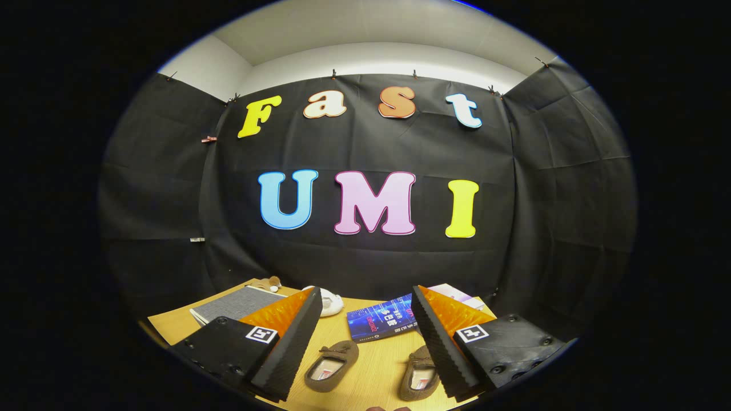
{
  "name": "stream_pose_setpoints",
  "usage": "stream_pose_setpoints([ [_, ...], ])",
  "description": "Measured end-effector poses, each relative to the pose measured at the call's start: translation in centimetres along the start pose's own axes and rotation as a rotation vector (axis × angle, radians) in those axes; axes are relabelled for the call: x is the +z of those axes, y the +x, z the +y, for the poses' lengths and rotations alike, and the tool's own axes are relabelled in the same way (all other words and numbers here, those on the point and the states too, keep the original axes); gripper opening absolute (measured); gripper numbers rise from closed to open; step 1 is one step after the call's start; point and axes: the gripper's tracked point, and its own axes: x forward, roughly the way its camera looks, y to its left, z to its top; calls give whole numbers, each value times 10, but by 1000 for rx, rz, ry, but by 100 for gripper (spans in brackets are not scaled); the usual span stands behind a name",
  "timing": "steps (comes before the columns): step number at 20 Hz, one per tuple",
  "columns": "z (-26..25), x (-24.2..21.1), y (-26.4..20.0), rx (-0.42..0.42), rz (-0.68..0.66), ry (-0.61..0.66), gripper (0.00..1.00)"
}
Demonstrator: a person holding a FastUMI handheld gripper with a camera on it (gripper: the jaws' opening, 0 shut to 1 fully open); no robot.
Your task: Open the storage box then place both shoes into the box .Put the left shoe in first, then the right shoe, with the right side of both shoes facing outward in a uniform manner.
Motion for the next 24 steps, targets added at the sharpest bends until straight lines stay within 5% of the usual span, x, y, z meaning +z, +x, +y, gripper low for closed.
stream_pose_setpoints([
  [13, 36, -5, 0, -28, 25, -35, 97],
  [24, 82, -87, 65, 223, 300, 97, 98],
])
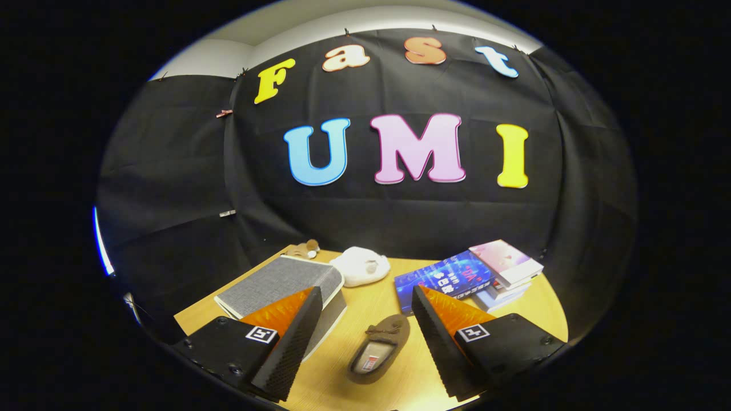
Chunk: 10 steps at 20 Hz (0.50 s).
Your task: Open the storage box then place both shoes into the box .Put the left shoe in first, then the right shoe, with the right side of both shoes facing outward in a uniform manner.
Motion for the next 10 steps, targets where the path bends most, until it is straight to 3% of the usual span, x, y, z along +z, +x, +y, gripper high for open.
stream_pose_setpoints([
  [7, 47, -64, 58, 284, 274, 262, 98],
  [10, 68, -94, 79, 364, 390, 376, 98],
])
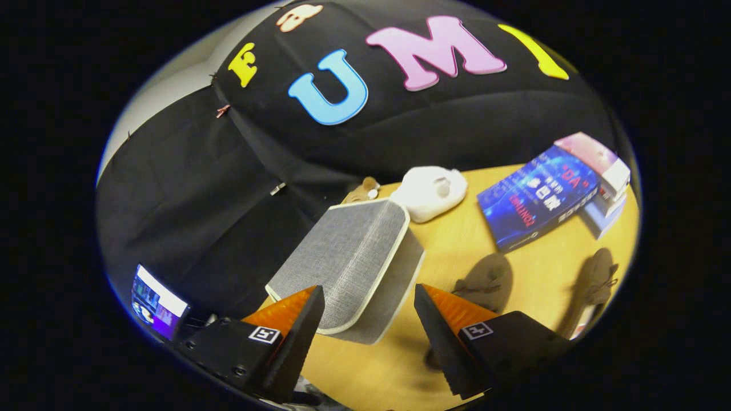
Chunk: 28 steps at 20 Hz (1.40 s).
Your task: Open the storage box then place both shoes into the box .Put the left shoe in first, then the right shoe, with the right side of both shoes facing outward in a uniform manner.
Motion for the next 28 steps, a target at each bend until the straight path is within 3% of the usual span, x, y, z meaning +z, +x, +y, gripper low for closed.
stream_pose_setpoints([
  [7, -3, -31, 61, 125, 124, 199, 98],
  [12, 3, -40, 80, 280, 183, 506, 98],
  [14, 1, -36, 88, 303, 186, 606, 98],
  [17, 12, -35, 92, 334, 191, 634, 95],
  [19, 19, -35, 94, 353, 215, 669, 73],
  [21, 20, -36, 91, 374, 261, 713, 67],
  [26, 22, -31, 91, 377, 288, 761, 30],
  [28, 23, -27, 92, 372, 282, 790, 24],
])
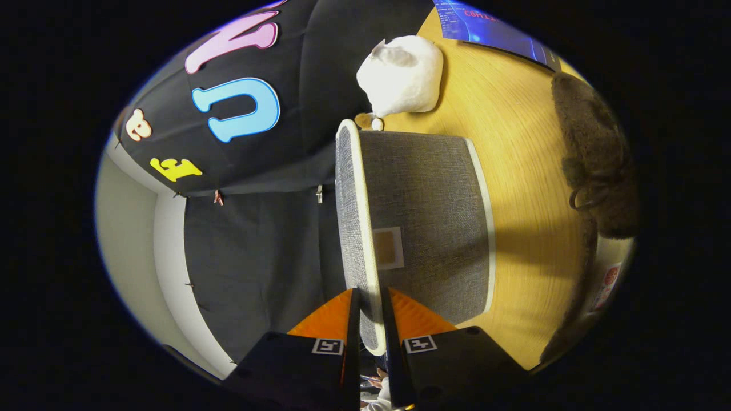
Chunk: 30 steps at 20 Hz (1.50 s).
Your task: Open the storage box then place both shoes into the box .Put the left shoe in first, then the right shoe, with the right side of both shoes facing outward in a uniform manner.
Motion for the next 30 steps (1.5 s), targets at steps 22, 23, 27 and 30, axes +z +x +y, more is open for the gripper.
stream_pose_setpoints([
  [22, 192, -21, 83, -121, -1, -380, 5],
  [23, 202, -27, 94, -116, 9, -383, 6],
  [27, 227, -52, 146, -126, 36, -433, 6],
  [30, 229, -67, 187, -164, 47, -468, 6],
])
